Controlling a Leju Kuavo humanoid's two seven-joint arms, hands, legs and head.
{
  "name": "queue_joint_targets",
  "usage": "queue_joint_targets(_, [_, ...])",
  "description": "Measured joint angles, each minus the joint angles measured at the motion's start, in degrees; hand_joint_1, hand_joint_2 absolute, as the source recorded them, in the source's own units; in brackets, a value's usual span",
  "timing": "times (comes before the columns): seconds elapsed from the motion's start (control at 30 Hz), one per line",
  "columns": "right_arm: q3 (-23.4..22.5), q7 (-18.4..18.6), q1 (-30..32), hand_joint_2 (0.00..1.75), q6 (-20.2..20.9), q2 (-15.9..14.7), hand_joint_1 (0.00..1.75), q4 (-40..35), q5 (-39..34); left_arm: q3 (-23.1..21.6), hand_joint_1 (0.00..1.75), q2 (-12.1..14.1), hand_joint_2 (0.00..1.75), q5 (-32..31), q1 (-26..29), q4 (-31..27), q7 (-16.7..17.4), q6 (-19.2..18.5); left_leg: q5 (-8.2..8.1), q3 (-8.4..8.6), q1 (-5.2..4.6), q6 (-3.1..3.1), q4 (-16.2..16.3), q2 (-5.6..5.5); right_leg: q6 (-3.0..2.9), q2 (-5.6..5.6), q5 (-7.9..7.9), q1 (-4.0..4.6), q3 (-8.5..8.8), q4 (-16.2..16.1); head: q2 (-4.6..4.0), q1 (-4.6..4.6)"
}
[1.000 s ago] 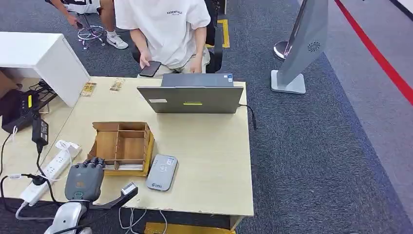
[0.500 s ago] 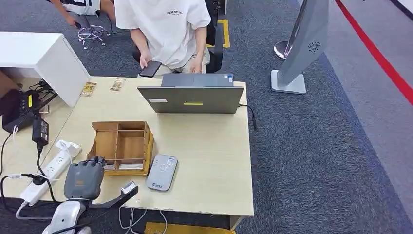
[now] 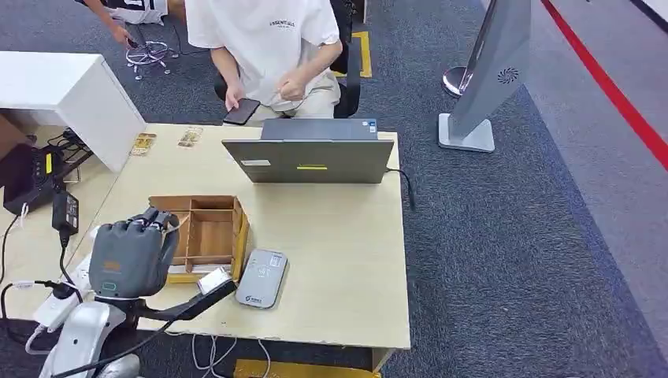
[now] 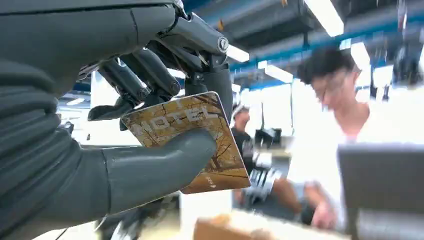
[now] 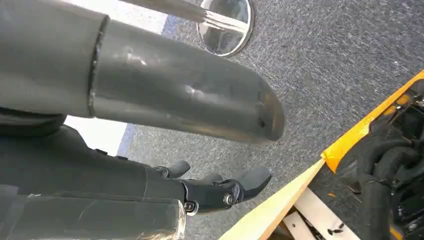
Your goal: Pass the card to the sensor for recognition and then transmit it.
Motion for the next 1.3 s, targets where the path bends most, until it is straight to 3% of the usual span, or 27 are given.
queue_joint_targets(0.17, [6.14,-1.05,-6.89,0.00,0.00,-0.88,0.00,0.15,-2.48,0.18,1.75,-0.31,1.75,-3.20,-8.01,-0.39,3.63,3.96,0.04,0.00,0.00,0.04,0.00,0.00,0.01,0.00,0.04,0.00,0.00,0.00,0.00,0.00])
queue_joint_targets(0.3, [9.48,-5.34,-9.93,0.00,0.02,-4.48,0.00,-0.29,-7.81,1.93,1.75,-0.22,1.75,-5.71,-13.30,5.61,3.54,9.03,0.07,0.02,-0.01,0.06,0.01,0.00,0.01,0.01,0.07,0.00,0.03,0.01,0.00,-0.07])
queue_joint_targets(0.4, [11.75,-9.09,-13.56,0.00,0.61,-7.46,0.00,-0.70,-13.39,3.98,1.75,0.13,1.75,-9.88,-20.03,17.02,4.31,12.42,0.16,-0.02,-0.01,0.04,0.03,-0.05,0.04,-0.03,0.10,0.00,0.05,0.02,0.00,0.00])
queue_joint_targets(0.53, [12.74,-11.21,-16.13,0.00,1.73,-9.24,0.00,-0.90,-19.27,6.77,1.75,0.59,1.75,-10.73,-26.21,31.40,5.94,13.18,0.20,0.02,0.00,0.00,0.03,0.01,-0.04,0.03,0.18,0.00,0.03,0.05,0.00,-0.02])
queue_joint_targets(0.7, [13.35,-8.94,-17.69,0.00,1.70,-9.38,0.00,-0.79,-20.09,8.22,1.75,0.59,1.75,-10.75,-28.23,40.81,5.94,14.51,0.19,-0.03,-0.01,0.00,0.03,0.00,-0.03,0.03,0.17,-0.01,-0.03,0.04,0.00,0.00])
queue_joint_targets(1.0, [13.52,-7.67,-18.26,0.00,1.70,-9.38,0.00,-0.63,-20.11,8.26,1.75,0.46,1.75,-10.12,-28.44,44.11,5.70,13.85,0.18,-0.09,0.00,-0.01,0.02,-0.03,-0.03,-0.01,0.17,0.00,-0.06,0.04,0.00,0.00])
queue_joint_targets(1.03, [13.52,-7.46,-18.33,0.00,1.70,-9.38,0.00,-0.63,-20.28,8.26,0.00,0.46,1.75,-10.03,-28.28,44.22,5.53,13.79,0.18,-0.09,0.00,-0.01,0.02,-0.03,-0.03,-0.01,0.17,0.00,-0.06,0.04,0.00,0.00])
queue_joint_targets(1.3, [13.57,-5.49,-18.22,0.00,1.70,-9.11,0.00,-0.55,-19.21,8.35,0.00,0.44,1.75,-8.02,-27.50,45.23,4.61,12.33,0.18,-0.10,0.00,-0.01,0.02,-0.04,-0.03,-0.02,0.17,0.00,-0.06,0.04,0.00,-0.02])
